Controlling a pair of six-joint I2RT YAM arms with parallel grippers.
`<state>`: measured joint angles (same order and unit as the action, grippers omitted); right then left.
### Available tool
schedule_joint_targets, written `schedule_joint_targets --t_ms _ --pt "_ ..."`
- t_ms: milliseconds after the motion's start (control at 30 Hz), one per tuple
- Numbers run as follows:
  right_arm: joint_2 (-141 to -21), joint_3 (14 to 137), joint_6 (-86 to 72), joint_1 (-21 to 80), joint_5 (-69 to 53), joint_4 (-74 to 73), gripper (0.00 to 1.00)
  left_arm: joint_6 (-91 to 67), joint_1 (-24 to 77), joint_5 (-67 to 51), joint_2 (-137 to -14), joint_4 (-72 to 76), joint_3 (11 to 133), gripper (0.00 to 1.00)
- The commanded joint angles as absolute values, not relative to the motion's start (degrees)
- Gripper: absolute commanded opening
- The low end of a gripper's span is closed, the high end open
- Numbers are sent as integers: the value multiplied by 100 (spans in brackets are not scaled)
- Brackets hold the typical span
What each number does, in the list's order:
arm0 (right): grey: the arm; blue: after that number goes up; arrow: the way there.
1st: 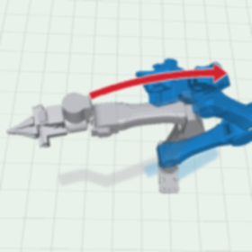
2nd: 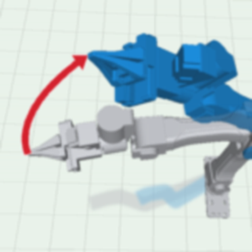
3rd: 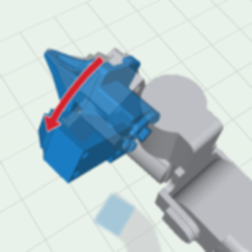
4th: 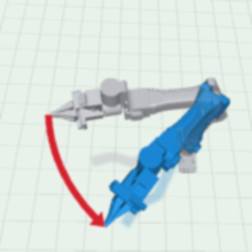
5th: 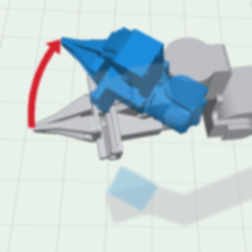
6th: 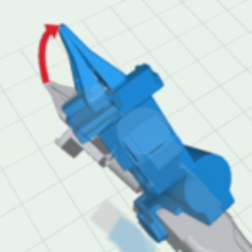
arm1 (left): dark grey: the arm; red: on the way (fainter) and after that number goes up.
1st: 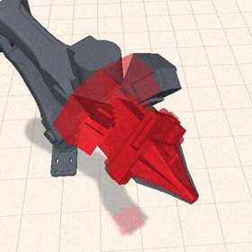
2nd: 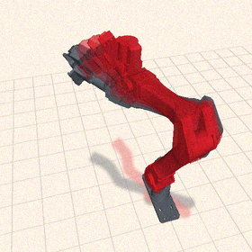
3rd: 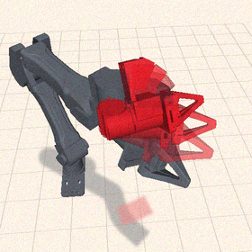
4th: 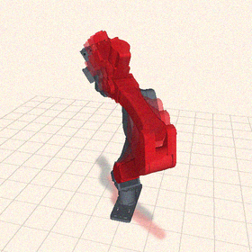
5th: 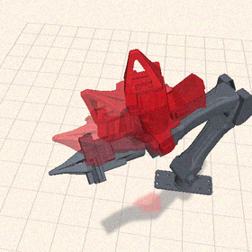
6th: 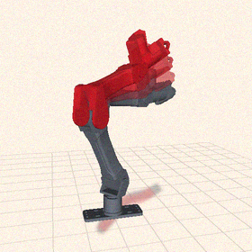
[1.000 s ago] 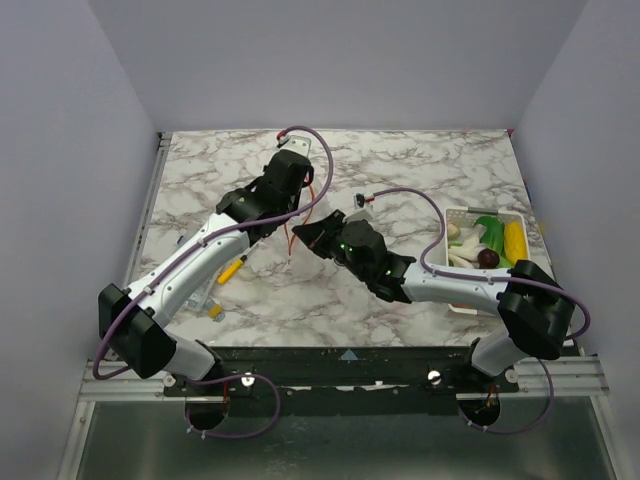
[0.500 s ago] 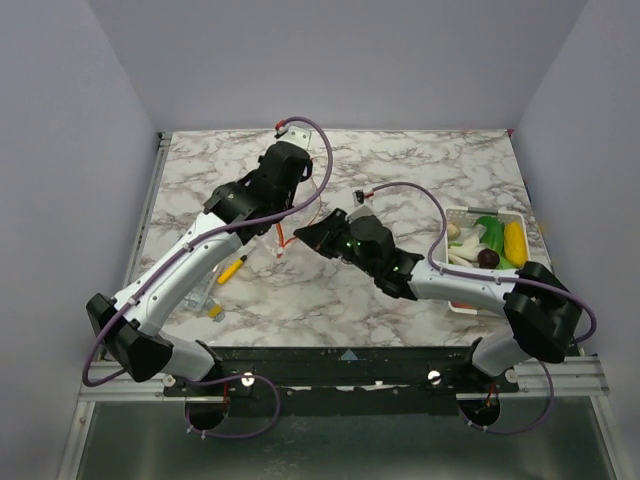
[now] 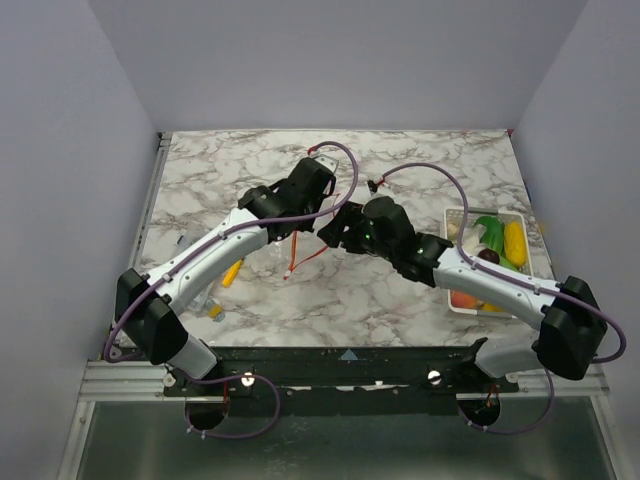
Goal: Place the food in the zip-top bag and seal the zipper
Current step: Open the zipper of the food storage bag at the center of the board.
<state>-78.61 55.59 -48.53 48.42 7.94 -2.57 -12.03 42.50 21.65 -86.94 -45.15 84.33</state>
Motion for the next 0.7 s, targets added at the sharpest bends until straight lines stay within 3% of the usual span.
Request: schedule_joint_targets --t_ms 0,233,500,667 --pt "-8018 5875 -4352 4861 1394 -1136 65 -1515 4299 1200 -8640 -4300 8305 0" --pt "-8248 6106 -4318 4861 1752 -1108 51 -1574 4315 943 -8550 -4173 8208 0" --pt "-8652 6108 -4377 4860 1634 -645 45 -1596 4341 961 -8514 -4108 8112 0" --pt "-8536 5912 -4400 4869 1404 -410 1 -1711 4352 1055 -8540 -4429 8216 0"
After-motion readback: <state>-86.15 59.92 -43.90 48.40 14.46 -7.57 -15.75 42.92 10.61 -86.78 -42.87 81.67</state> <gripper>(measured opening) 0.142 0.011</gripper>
